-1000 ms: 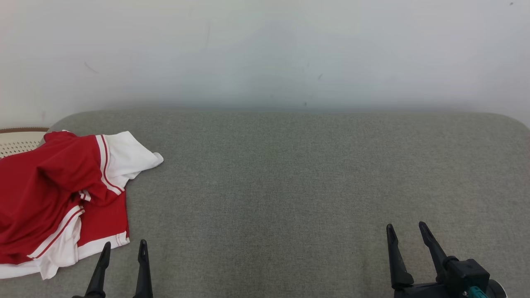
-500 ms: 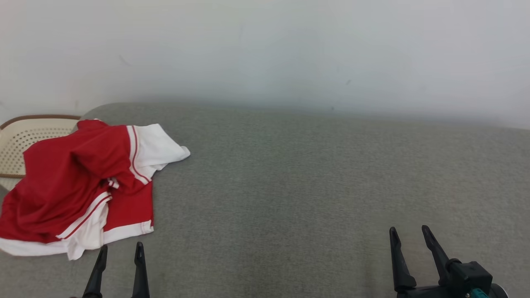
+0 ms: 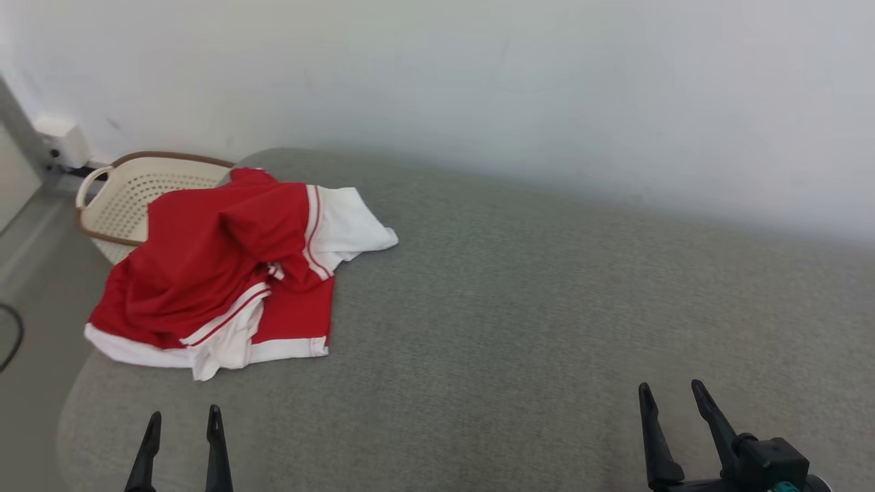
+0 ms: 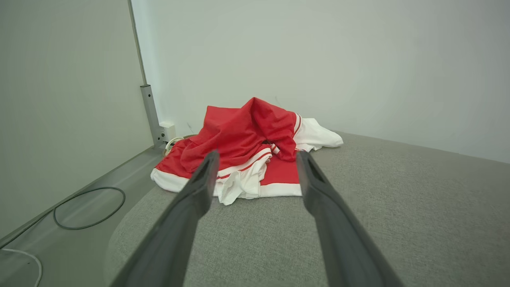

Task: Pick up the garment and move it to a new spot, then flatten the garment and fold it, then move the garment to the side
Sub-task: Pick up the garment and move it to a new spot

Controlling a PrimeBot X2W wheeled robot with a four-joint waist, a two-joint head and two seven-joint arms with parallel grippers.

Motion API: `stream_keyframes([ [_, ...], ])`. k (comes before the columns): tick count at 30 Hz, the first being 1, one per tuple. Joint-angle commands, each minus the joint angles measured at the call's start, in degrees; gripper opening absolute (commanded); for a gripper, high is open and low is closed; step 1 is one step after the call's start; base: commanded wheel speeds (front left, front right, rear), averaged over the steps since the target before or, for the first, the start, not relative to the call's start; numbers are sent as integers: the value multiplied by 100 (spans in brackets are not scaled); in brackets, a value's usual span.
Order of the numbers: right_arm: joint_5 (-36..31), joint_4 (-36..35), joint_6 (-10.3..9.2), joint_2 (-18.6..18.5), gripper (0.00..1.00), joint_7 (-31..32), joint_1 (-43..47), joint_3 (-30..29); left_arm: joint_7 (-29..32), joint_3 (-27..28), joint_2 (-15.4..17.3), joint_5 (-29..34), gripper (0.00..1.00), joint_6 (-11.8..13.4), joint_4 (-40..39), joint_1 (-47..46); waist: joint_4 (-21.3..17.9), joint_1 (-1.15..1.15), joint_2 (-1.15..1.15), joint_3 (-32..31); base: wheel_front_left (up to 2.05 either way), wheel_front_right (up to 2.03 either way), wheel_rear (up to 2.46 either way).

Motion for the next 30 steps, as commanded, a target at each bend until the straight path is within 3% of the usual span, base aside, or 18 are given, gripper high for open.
stream_keyframes([
  [1, 40, -1, 4, -19, 100, -16, 69, -4, 9, 11, 48, -74, 100, 10, 27, 73, 324, 0, 0, -15, 0, 0, 0],
  [12, 134, 111, 4, -18, 100, -97, 63, 44, 80, 33, 118, -115, 100, 38, -38, 131, 908, 0, 0, -78, 0, 0, 0],
  [30, 249, 251, 4, -19, 100, -196, 11, 140, 128, 153, 206, -217, 100, 162, -193, 288, 1186, 0, 0, -105, 0, 0, 0],
])
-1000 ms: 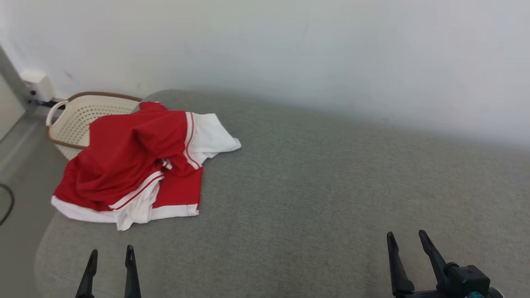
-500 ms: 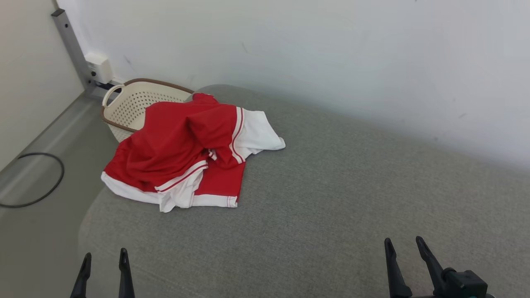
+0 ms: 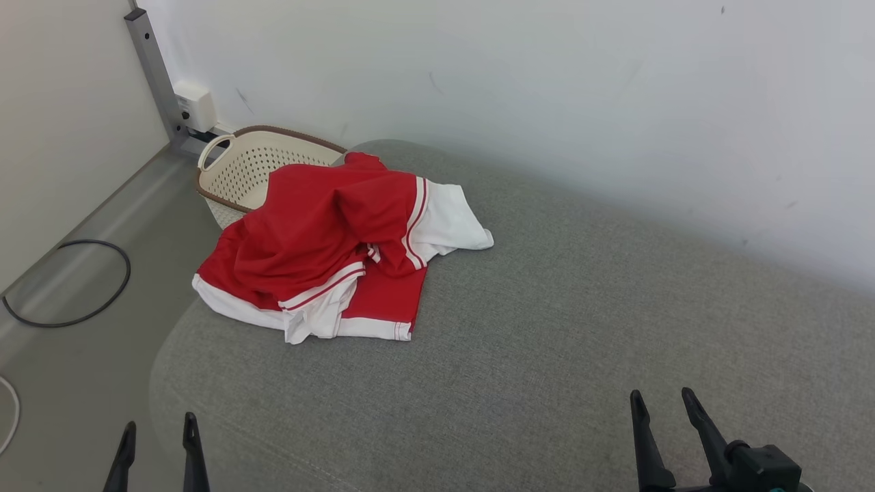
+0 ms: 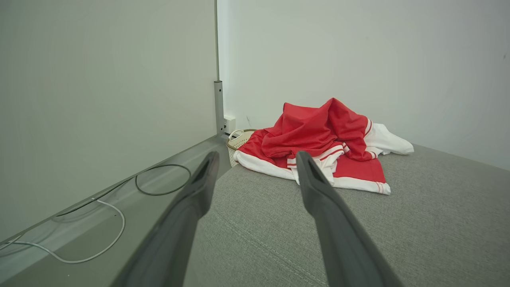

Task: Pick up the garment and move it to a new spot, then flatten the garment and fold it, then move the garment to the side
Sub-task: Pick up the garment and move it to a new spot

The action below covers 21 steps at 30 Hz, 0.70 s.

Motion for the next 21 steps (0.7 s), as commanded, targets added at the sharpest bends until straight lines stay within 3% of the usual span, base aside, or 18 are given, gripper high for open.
stream_keyframes([
  [1, 29, 31, 4, -20, 100, -29, 7, 23, 17, 48, 27, -47, 100, 36, -28, 109, -17, 0, 0, 8, 0, 0, 0],
  [7, 64, 66, 4, -20, 100, -53, -30, 41, -17, 98, -80, -182, 100, 75, -133, 74, -101, 0, 0, 48, 0, 0, 0],
  [12, 8, 54, 4, -19, 100, -30, -153, 56, -11, 102, -77, -340, 100, -61, -95, -251, -260, 0, 0, 187, 0, 0, 0],
  [21, -66, 53, 4, -21, 100, -55, -714, 269, 163, 221, 223, -572, 100, -387, 104, -1339, -1022, 0, 0, 719, 0, 0, 0],
])
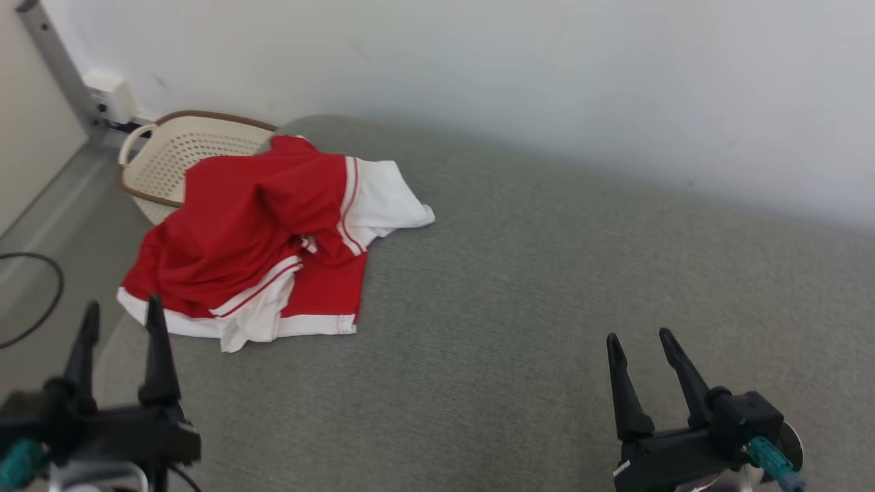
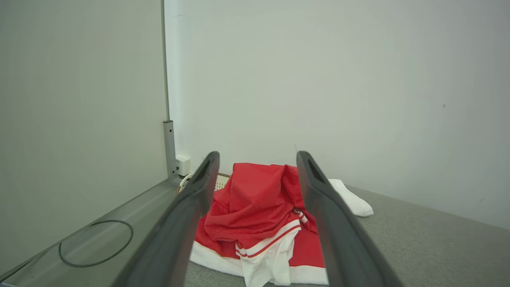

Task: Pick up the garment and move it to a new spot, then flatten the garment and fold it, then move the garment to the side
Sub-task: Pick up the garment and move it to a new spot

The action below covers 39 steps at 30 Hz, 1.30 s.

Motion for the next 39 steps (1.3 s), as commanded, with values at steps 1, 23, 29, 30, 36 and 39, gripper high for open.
stream_keyframes([
  [1, -17, 0, 4, -23, 100, -26, -83, 22, 17, 43, 55, -116, 100, -40, 37, -168, -430, -1, 0, 365, 0, 0, 0],
  [23, 323, 365, 4, -16, 100, -382, -1147, 592, 1361, 510, 1401, -576, 100, -594, 2000, -2542, -2302, -1, 0, 1258, 0, 0, 0],
  [29, 361, 413, 4, -16, 100, -429, -1235, 623, 1557, 431, 1582, -597, 100, -731, 2628, -2848, -2497, -1, 0, 1281, 0, 0, 0],
  [30, 362, 425, 4, -15, 100, -430, -1246, 633, 1580, 435, 1587, -631, 100, -761, 2779, -2914, -2530, -1, 0, 1283, 0, 0, 0],
  [36, 376, 434, 4, -16, 100, -467, -1294, 711, 1756, 266, 1900, -465, 100, -919, 3718, -3104, -2779, -1, 0, 1348, 0, 0, 0],
  [39, 395, 446, 4, -16, 100, -471, -1323, 716, 1909, 219, 2015, -435, 100, -948, 4067, -3148, -2874, -1, 0, 1432, 0, 0, 0],
])
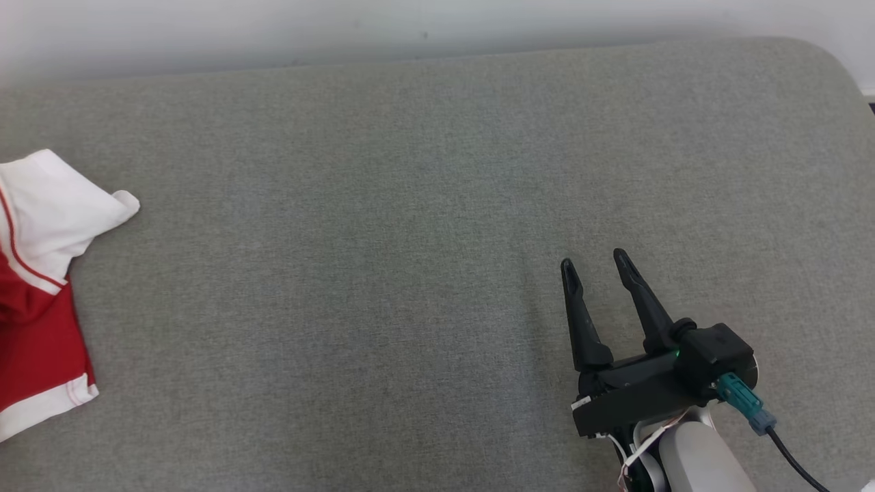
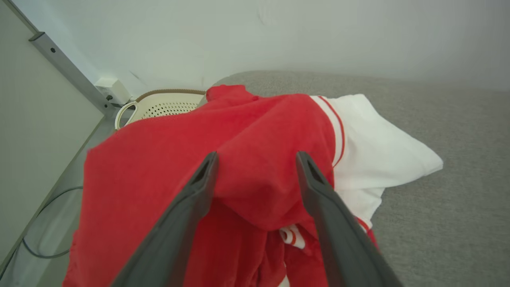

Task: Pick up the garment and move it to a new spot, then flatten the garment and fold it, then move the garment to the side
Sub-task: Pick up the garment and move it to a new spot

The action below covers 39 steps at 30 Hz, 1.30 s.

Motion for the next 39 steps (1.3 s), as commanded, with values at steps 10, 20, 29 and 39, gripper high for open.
stream_keyframes([
  [10, 11, 34, 4, -7, 100, -42, -98, -13, 538, -142, 114, -47, 100, -111, 989, -79, -271, 0, -1, 246, 0, 0, 0],
  [20, 12, 102, 4, -7, 100, -46, 9, -25, 218, -264, 147, 98, 0, 3, 1234, -176, -221, 0, -1, 83, 0, 0, 0],
  [29, -97, 152, 4, -8, 100, -36, 240, -218, -661, -415, 8, 138, 0, -257, 681, -710, 136, 0, -1, -193, 0, 0, 0],
  [39, -158, 230, 4, -11, 100, -36, 488, -514, -942, -573, -408, -93, 0, -631, -313, -1315, 384, 0, -1, -417, 0, 0, 0],
])
